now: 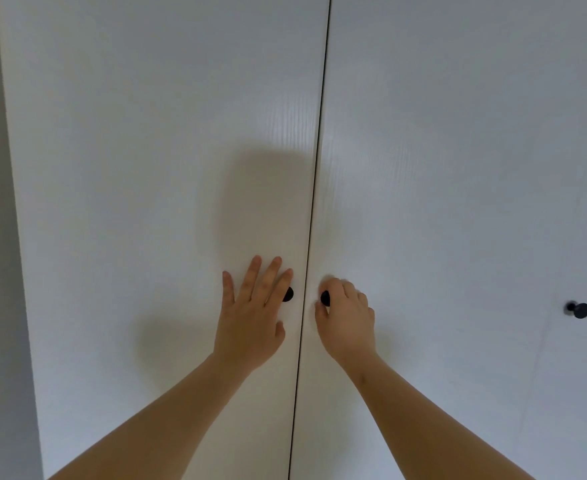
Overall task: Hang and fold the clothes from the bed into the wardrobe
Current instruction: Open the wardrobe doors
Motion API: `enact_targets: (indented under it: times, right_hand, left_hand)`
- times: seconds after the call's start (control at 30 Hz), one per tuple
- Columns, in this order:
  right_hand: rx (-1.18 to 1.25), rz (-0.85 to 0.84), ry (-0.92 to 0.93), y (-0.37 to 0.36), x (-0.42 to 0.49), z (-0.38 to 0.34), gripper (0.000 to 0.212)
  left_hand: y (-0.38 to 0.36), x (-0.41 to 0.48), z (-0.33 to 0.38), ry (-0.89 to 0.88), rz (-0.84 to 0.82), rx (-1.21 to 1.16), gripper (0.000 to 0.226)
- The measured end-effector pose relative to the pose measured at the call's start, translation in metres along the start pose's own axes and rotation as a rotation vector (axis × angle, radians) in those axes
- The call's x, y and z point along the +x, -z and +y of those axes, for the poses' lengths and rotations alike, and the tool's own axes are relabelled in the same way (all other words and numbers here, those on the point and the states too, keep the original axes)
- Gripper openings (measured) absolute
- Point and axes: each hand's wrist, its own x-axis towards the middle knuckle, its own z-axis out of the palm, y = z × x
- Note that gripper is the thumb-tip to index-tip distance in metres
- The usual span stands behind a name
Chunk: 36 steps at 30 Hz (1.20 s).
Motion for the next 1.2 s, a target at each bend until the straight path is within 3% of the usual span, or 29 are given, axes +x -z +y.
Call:
enact_targets:
  times: [0.13,0.27,0.63,0.87,1.2]
  right_hand:
    - [0.029,-0.080,-0.061,0.009,-0.007,-0.006,0.022]
    - [0.049,-0.128,-0.103,0.024,-0.022,-0.012,0.024]
    - [0.075,0.036,-0.157,0.094,-0.103,-0.023,0.017]
    - [0.172,0.066,-0.204,0.165,-0.158,-0.001,0.020]
    - [0.171,0.025,-0.293,0.266,-0.217,0.077,0.040]
  left_hand:
    - [-0.001,0.002,-0.005,-0.008,-0.138,-0.015,0.095]
    - [0.007,-0.002,-0.008,0.005,-0.300,-0.110,0.084]
    - [0.064,-0.050,0.057,0.130,-0.068,-0.669,0.032]
    - [0.110,-0.072,0.120,0.130,-0.099,-0.969,0.026]
    - [0.160,-0.091,0.246,0.130,-0.179,-1.123,0.023]
